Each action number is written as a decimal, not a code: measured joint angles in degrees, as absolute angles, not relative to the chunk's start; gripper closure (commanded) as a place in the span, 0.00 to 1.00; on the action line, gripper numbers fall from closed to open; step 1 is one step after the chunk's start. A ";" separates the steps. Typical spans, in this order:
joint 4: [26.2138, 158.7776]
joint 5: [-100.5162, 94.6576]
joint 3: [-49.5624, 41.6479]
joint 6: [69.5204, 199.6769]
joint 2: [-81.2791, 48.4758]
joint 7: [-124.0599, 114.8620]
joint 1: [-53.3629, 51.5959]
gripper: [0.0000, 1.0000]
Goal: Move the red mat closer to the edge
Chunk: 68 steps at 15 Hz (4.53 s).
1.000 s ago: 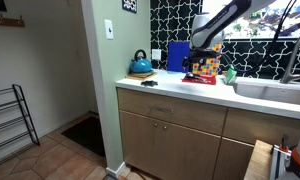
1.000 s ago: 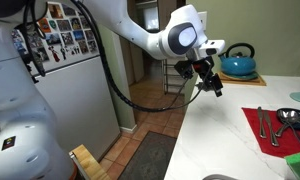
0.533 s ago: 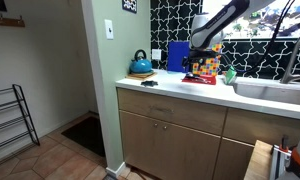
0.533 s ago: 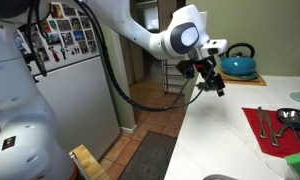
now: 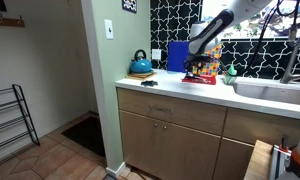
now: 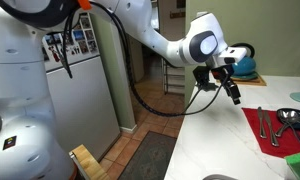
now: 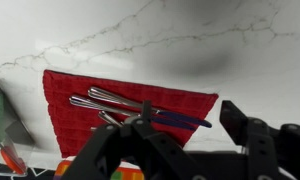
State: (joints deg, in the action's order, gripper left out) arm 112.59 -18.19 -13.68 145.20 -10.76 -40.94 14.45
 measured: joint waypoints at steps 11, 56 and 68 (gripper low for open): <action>103.41 -18.20 -20.07 148.24 -21.82 -50.94 10.81 1.00; 97.12 -14.30 -14.76 122.61 -25.12 -59.58 4.15 1.00; 96.98 -3.67 -12.30 121.09 -24.13 -66.08 3.97 1.00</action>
